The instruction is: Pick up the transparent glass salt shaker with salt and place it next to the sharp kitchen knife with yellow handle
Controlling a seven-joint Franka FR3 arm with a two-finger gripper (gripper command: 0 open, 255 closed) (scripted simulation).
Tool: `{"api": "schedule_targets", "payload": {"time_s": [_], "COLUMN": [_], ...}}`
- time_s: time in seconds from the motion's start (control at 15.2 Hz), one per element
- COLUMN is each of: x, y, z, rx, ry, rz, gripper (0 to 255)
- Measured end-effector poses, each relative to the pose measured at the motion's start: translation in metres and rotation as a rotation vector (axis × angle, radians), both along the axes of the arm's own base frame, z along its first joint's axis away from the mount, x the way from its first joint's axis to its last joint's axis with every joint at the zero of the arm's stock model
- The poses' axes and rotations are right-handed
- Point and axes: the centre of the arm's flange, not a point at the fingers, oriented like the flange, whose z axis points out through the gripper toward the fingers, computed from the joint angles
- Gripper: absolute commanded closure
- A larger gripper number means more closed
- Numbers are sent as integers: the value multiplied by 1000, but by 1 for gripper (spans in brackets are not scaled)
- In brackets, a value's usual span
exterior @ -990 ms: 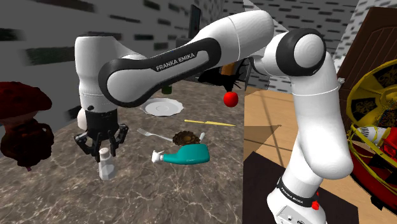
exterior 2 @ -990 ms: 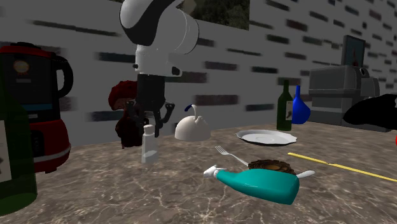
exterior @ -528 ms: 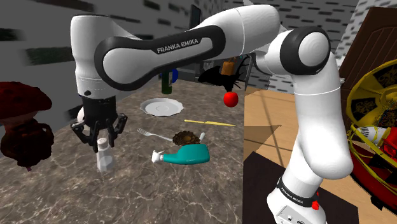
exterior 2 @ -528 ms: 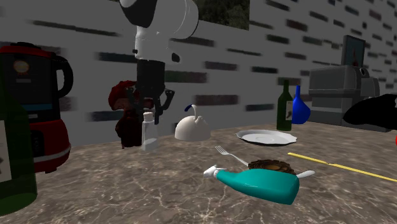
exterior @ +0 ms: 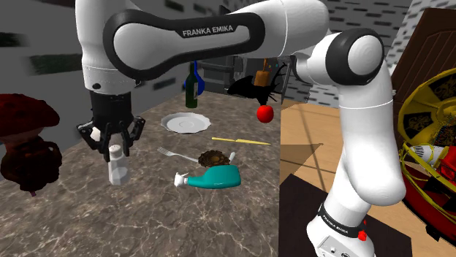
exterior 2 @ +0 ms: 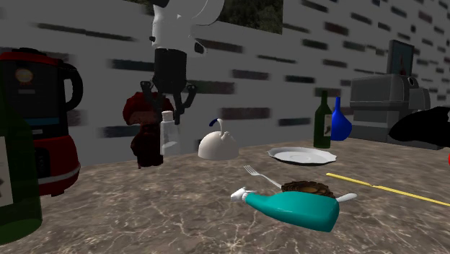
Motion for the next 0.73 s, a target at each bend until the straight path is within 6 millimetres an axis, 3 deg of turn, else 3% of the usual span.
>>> {"api": "schedule_targets", "payload": {"time_s": [0.73], "x": [0], "y": [-1], "z": [55], "rx": [0], "ry": [0], "rz": [0], "gripper": [255]}}
